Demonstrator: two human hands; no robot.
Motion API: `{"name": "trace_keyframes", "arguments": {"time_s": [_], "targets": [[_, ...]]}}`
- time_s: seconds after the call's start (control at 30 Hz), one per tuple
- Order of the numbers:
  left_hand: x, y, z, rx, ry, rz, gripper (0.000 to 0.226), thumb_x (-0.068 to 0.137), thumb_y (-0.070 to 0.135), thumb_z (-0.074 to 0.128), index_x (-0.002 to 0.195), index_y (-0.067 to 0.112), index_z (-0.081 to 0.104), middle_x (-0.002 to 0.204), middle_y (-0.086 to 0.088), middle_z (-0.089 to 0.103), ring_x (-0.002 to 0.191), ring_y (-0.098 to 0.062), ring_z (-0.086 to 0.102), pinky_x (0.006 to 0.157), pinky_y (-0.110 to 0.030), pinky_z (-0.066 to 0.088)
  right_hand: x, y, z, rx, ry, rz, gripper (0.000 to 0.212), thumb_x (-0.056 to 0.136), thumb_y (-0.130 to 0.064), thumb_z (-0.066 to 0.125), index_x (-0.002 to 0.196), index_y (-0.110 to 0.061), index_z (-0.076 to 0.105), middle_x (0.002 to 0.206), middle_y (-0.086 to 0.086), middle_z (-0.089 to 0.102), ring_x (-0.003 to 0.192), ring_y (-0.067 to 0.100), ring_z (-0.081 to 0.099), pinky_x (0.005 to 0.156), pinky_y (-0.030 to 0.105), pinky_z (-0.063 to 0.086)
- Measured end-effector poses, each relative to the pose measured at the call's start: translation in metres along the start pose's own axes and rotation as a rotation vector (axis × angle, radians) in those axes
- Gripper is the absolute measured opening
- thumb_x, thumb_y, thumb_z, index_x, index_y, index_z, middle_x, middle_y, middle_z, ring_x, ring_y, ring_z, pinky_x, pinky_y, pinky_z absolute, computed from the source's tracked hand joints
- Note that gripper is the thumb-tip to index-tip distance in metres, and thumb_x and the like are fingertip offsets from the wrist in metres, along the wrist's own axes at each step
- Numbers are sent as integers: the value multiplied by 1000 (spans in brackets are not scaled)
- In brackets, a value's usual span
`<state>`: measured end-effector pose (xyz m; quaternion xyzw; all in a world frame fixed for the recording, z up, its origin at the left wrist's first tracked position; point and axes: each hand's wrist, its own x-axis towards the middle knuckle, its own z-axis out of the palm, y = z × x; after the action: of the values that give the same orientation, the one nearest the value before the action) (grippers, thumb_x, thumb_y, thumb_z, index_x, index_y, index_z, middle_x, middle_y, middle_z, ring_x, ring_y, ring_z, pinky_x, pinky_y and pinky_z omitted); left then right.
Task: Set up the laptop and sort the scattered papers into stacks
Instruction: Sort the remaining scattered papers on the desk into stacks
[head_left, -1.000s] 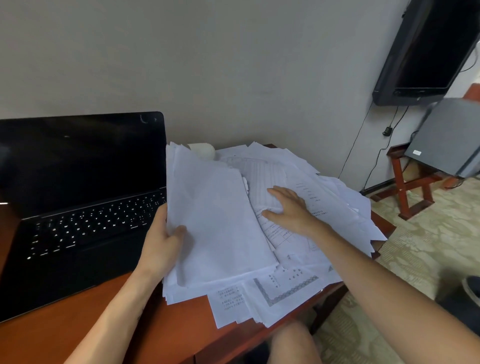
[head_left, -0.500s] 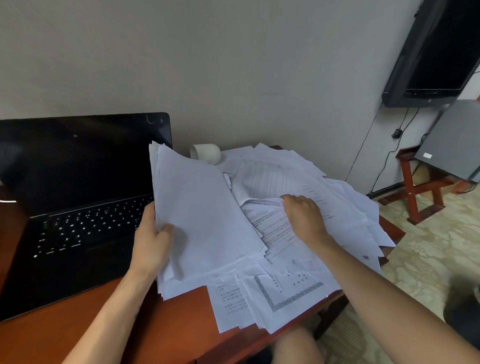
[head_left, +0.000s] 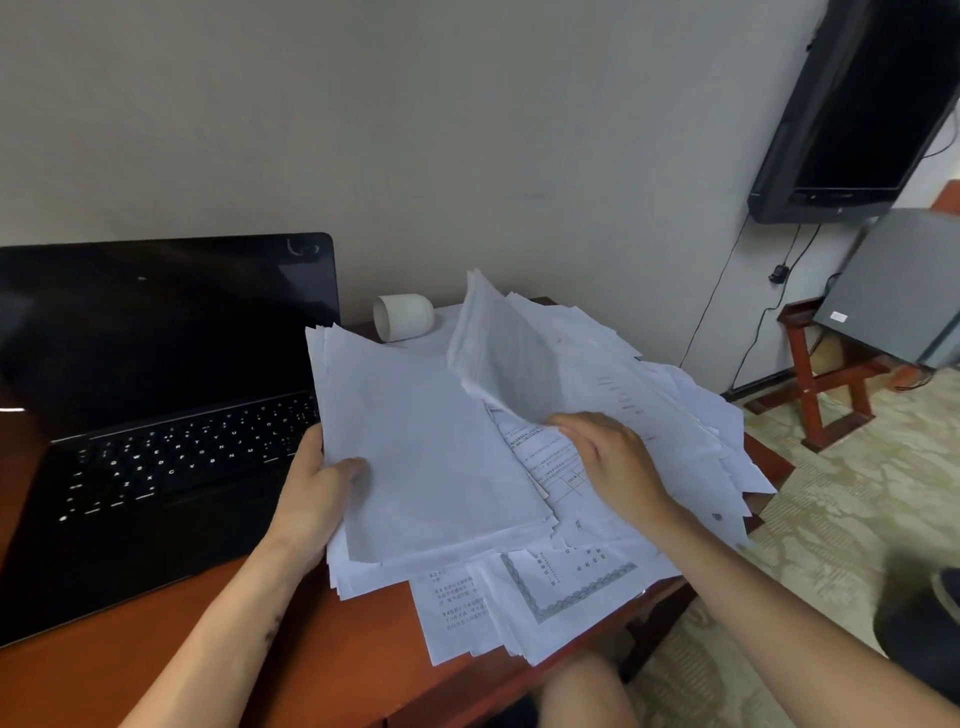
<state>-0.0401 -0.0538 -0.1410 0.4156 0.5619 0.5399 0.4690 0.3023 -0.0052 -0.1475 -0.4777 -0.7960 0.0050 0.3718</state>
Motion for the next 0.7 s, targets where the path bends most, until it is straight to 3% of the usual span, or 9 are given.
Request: {"name": "trace_keyframes", "arguments": {"time_s": [0.13, 0.23, 0.33, 0.4, 0.5, 0.6, 0.7], "targets": [[-6, 1, 1, 93, -50, 9, 36, 97, 3, 54, 125, 27, 58, 121, -3, 69, 109, -28, 71, 93, -53, 59, -28, -6, 0, 17, -152, -118, 42, 96, 6, 57, 120, -26, 72, 118, -17, 69, 111, 1, 61, 96, 21, 49], [-11, 4, 2, 113, -71, 47, 23, 106, 29, 54, 129, 27, 58, 124, 0, 67, 114, -24, 69, 96, -50, 58, -40, -7, 1, 16, -192, -179, 42, 95, 4, 59, 122, -25, 72, 121, -17, 68, 114, 0, 59, 99, 21, 47], [-9, 2, 0, 145, -75, 85, 59, 94, 67, 62, 139, 29, 53, 131, 7, 67, 115, -15, 69, 97, -43, 57, -41, -15, -1, 40, -238, -206, 39, 96, -3, 57, 125, -25, 70, 124, -15, 67, 120, -1, 55, 105, 21, 41], [-8, 3, 1, 178, -92, 92, 58, 90, 58, 72, 136, 27, 55, 126, 6, 71, 111, -15, 72, 94, -44, 60, -40, -25, -8, 85, -323, -138, 40, 96, -13, 55, 130, -30, 66, 132, -19, 61, 131, -2, 47, 112, 19, 32], [-6, 1, 3, 237, -76, 72, 49, 93, 25, 77, 134, 22, 50, 121, 5, 70, 106, -16, 72, 89, -41, 61, -41, -34, -19, 227, -475, 14, 58, 86, -15, 49, 139, -38, 54, 146, -25, 45, 145, 3, 29, 119, 18, 16], [-6, -1, 3, 265, -66, 78, 48, 94, 14, 74, 133, 21, 47, 120, 5, 68, 105, -15, 70, 82, -35, 60, -34, -38, -22, 362, -382, 271, 55, 94, -13, 40, 141, -38, 50, 142, -28, 40, 141, -3, 29, 119, 24, 21], [-7, 0, 5, 251, -57, 91, 47, 94, 13, 72, 133, 21, 47, 119, 5, 67, 105, -15, 70, 79, -31, 58, -18, -43, -11, 229, -265, 419, 36, 105, -18, 42, 139, -24, 53, 117, -16, 52, 125, 13, 46, 113, 33, 33]]}}
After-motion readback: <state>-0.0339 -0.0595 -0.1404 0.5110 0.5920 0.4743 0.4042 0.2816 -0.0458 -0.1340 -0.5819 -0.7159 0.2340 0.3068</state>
